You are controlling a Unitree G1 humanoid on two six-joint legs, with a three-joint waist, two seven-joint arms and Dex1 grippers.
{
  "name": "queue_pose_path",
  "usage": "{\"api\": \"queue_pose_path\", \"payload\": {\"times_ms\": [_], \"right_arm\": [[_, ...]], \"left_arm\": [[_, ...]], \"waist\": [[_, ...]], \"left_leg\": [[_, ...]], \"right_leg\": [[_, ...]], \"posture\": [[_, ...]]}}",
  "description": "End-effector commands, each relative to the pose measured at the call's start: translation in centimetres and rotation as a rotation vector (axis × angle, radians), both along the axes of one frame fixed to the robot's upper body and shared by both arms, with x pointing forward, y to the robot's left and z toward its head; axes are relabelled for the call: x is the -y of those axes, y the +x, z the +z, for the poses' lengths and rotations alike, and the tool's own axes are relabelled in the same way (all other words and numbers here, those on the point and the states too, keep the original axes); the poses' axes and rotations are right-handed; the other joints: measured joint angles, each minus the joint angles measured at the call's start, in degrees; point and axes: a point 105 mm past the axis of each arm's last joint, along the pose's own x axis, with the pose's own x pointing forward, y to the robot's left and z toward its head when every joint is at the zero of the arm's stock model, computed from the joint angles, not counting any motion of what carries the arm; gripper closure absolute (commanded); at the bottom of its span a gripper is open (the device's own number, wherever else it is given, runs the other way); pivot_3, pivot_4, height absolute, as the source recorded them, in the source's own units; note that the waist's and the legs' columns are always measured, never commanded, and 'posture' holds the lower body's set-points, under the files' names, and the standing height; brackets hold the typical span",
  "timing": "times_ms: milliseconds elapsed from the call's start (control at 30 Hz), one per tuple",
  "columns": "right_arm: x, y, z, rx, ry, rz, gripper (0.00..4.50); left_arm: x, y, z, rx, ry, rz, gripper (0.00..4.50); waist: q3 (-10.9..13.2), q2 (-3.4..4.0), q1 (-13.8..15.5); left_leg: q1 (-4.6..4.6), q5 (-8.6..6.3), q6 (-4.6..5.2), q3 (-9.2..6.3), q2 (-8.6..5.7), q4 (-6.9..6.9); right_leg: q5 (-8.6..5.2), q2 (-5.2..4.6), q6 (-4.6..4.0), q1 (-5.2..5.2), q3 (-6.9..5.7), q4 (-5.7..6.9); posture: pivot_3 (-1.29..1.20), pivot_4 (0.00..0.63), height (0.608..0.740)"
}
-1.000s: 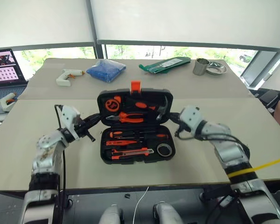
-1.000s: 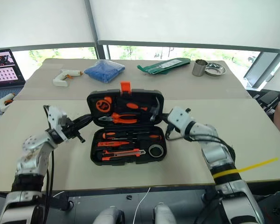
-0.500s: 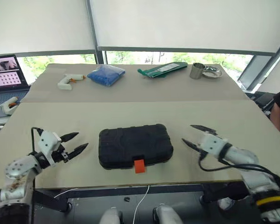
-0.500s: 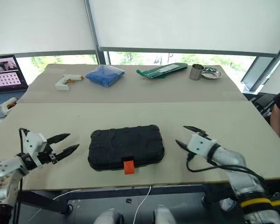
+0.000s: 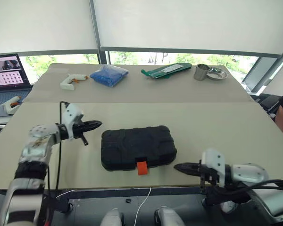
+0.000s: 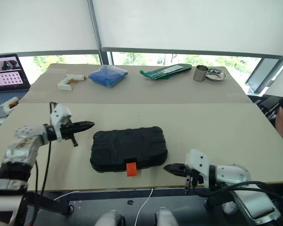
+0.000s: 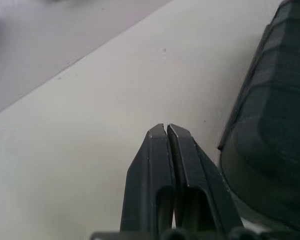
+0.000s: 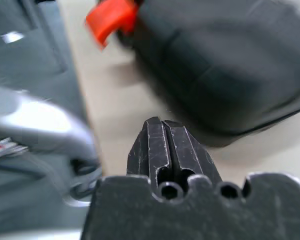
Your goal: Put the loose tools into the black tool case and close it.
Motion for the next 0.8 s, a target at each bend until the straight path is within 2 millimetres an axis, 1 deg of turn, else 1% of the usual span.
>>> {"api": "queue_pose_path", "payload": {"times_ms": [33, 67, 133, 167, 233, 300, 367, 533, 600, 700, 767, 800], "right_arm": [[-1.2, 1.9, -0.3, 0.044, -0.055, 0.004, 4.50], [-1.6, 2.4, -0.1, 0.061, -0.050, -0.007, 4.50], [-2.1, 3.4, 0.1, 0.108, -0.061, -0.019, 4.50], [-2.1, 3.8, -0.2, 0.147, -0.096, -0.013, 4.50], [-1.9, 4.6, -0.3, 0.197, -0.113, -0.029, 4.50], [-1.9, 6.1, 0.7, 0.247, -0.059, -0.106, 4.50], [-1.9, 7.6, 1.5, 0.294, -0.026, -0.159, 4.50], [-2.1, 10.1, 2.1, 0.357, -0.031, -0.188, 4.50], [-2.0, 10.9, 2.0, 0.379, -0.061, -0.184, 4.50], [-1.5, 11.8, 2.3, 0.387, -0.064, -0.203, 4.50], [-0.9, 11.8, 2.3, 0.380, -0.064, -0.208, 4.50], [-0.5, 11.6, 2.2, 0.372, -0.066, -0.211, 4.50]], "left_arm": [[0.8, 0.3, -1.2, -0.051, 0.078, -0.076, 4.43], [0.9, 0.3, -1.5, -0.060, 0.095, -0.089, 4.43], [0.6, 0.6, -1.8, -0.107, 0.029, -0.045, 4.43], [0.3, 0.7, -2.0, -0.134, -0.012, -0.011, 4.43], [0.2, 0.1, -2.2, -0.170, -0.050, -0.021, 4.43], [0.0, -0.7, -2.7, -0.178, -0.050, -0.044, 4.43], [-0.2, -1.4, -2.9, -0.183, -0.086, -0.043, 4.43], [-0.2, -3.3, -3.3, -0.184, -0.110, -0.057, 4.43], [-0.3, -3.5, -3.0, -0.163, -0.115, -0.032, 4.43], [-1.3, -3.2, -2.4, -0.098, -0.092, 0.050, 4.43], [-2.6, -2.8, -1.4, -0.036, -0.071, 0.098, 4.43], [-2.8, -2.8, -0.3, -0.012, -0.073, 0.089, 4.43]], "waist": [[0.0, -0.01, -0.1], [0.0, -0.02, -0.2], [0.0, -0.02, 0.0], [0.0, -0.02, 0.0], [0.0, -0.03, 0.1], [0.0, -0.03, 0.0], [0.0, -0.03, -0.3], [0.0, -0.02, -0.2], [0.0, -0.02, -0.1], [0.0, -0.02, 0.0], [0.0, -0.02, 0.1], [0.0, -0.02, 0.1]], "left_leg": [[-0.07, 0.00, 0.00, 0.00, 0.01, 0.01], [-0.11, 0.00, 0.00, 0.00, 0.00, 0.01], [-0.21, 0.00, 0.00, -0.04, 0.00, 0.01], [-0.25, 0.00, 0.00, -0.09, 0.01, 0.01], [-0.32, 0.00, 0.01, -0.12, 0.01, 0.03], [-0.41, 0.00, 0.01, -0.13, -0.01, 0.06], [-0.39, 0.00, 0.00, -0.10, 0.01, 0.09], [-0.38, 0.01, 0.00, -0.06, 0.04, 0.11], [-0.41, 0.01, 0.00, -0.07, 0.04, 0.10], [-0.59, 0.01, 0.00, -0.07, 0.00, 0.10], [-0.62, 0.01, 0.00, -0.08, 0.00, 0.10], [-0.64, 0.01, 0.00, -0.08, 0.01, 0.10]], "right_leg": [[0.00, 0.02, 0.00, -0.07, -0.01, -0.01], [0.02, 0.03, -0.03, -0.12, 0.01, 0.01], [0.02, 0.06, -0.04, -0.21, 0.00, 0.02], [0.05, 0.07, -0.11, -0.22, -0.04, 0.03], [0.12, 0.06, -0.22, -0.26, -0.07, 0.02], [0.12, 0.03, -0.21, -0.32, -0.08, 0.02], [0.14, 0.02, -0.20, -0.32, -0.06, 0.02], [0.15, 0.01, -0.23, -0.39, -0.03, 0.14], [0.16, 0.01, -0.26, -0.43, -0.03, 0.14], [0.17, -0.02, -0.27, -0.61, -0.02, 0.15], [0.18, -0.02, -0.27, -0.63, -0.03, 0.15], [0.18, -0.02, -0.28, -0.65, -0.04, 0.15]], "posture": [[0.00, 0.150, 0.740], [0.00, 0.150, 0.740], [0.00, 0.150, 0.740], [0.00, 0.150, 0.740], [0.00, 0.150, 0.740], [0.00, 0.150, 0.740], [0.00, 0.150, 0.740], [0.00, 0.150, 0.740], [0.00, 0.150, 0.740], [0.00, 0.150, 0.740], [0.00, 0.150, 0.740], [0.00, 0.150, 0.740]]}}
